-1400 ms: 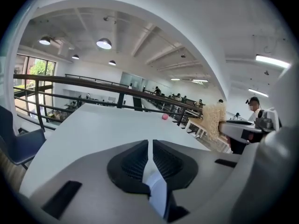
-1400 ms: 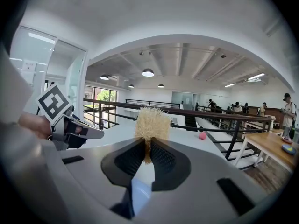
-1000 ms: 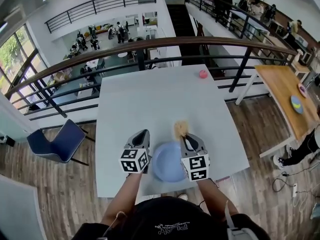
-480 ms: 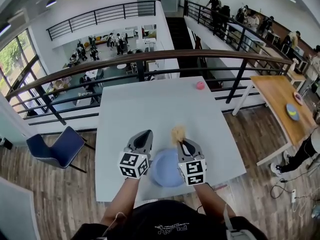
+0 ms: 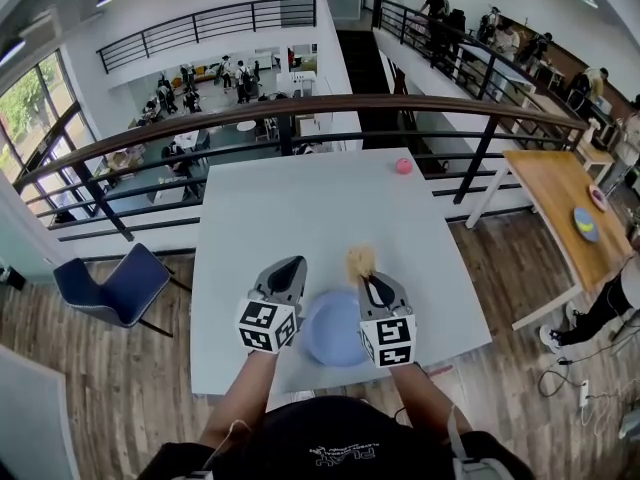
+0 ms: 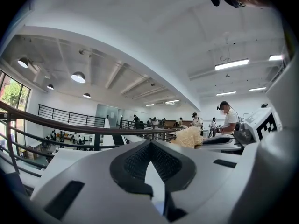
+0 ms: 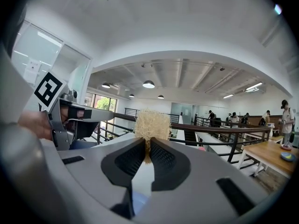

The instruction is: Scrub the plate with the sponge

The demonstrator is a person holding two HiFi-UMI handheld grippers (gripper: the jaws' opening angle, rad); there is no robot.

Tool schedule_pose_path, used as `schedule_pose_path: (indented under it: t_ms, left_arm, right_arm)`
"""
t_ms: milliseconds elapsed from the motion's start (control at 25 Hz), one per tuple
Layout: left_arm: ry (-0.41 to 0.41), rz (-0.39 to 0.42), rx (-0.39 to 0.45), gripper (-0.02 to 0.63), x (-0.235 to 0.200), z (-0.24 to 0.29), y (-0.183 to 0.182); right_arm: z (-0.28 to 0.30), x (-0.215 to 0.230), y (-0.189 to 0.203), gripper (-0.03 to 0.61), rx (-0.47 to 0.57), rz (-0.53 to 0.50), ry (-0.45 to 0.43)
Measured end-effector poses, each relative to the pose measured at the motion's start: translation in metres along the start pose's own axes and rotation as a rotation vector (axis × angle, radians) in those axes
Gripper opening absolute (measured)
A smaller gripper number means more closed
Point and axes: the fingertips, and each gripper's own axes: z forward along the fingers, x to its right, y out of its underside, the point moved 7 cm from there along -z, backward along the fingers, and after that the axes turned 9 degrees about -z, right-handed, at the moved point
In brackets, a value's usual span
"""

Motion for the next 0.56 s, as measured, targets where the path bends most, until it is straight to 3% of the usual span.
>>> schedule_pose_path:
  t_ms: [560]
  left_arm:
    - [0.032,-0.015,-0.009,0.012,0.0062,0.0037,0.0044]
  right_arm:
    - [-0.001,0.0015,0.0014,0.044,-0.007,-0.011,-0.006]
